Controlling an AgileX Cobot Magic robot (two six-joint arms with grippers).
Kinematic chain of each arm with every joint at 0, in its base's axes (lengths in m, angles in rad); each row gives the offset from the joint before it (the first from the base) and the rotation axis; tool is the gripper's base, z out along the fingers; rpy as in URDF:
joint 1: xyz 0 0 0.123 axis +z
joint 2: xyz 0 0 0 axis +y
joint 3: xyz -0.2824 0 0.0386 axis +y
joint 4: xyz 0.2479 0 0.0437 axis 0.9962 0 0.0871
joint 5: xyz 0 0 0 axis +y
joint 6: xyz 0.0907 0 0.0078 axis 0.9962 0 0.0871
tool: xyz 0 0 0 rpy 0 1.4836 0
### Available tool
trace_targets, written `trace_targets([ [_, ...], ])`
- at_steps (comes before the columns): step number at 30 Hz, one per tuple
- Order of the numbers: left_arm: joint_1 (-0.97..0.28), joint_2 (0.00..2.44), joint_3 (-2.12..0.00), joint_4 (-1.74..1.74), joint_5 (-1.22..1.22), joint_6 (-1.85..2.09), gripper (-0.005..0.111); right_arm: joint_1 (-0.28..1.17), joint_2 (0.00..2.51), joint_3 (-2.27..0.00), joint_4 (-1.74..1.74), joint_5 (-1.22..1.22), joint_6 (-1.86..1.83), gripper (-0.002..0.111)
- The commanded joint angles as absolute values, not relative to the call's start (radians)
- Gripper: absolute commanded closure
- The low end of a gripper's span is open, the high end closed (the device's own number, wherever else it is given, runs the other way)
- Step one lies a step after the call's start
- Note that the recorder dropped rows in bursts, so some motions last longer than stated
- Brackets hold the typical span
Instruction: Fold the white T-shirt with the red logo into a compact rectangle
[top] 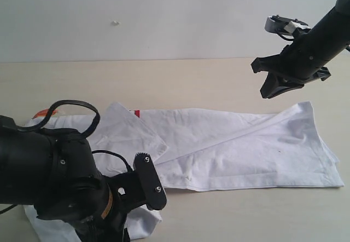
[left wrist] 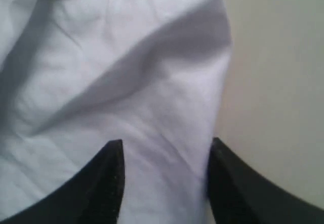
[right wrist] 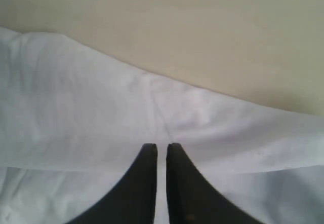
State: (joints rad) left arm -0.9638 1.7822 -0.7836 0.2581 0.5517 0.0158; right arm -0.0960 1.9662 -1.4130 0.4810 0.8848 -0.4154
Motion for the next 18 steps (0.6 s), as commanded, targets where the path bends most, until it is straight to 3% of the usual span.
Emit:
trace_targets([
  [1,-0.969,1.807,-0.778,0.292,0.626,-0.011,0.089,-0.094,1.955,-1.411,0.490,0.879,-0.426,0.100],
  [2,-0.969,1.796,-0.788,0.294,0.651,-0.010,0.105,-0.094,1.955,-1.411,0.490,0.879,-0.426,0.100],
  [3,-0.969,1.781,-0.804,0.294,0.675,0.000,0.106,-0.094,1.955,-1.411,0.490,0.879,-0.426,0.100],
  [12,-0.985,1.594,-0.914,0.327,0.756,0.130,0.107,-0.094,1.955,-1.411,0.490,0.877,-0.426,0.100],
  [18,-0.985,1.605,-0.918,0.482,0.770,0.180,0.104,-0.094,1.955,-1.411,0.488,0.877,-0.426,0.100],
])
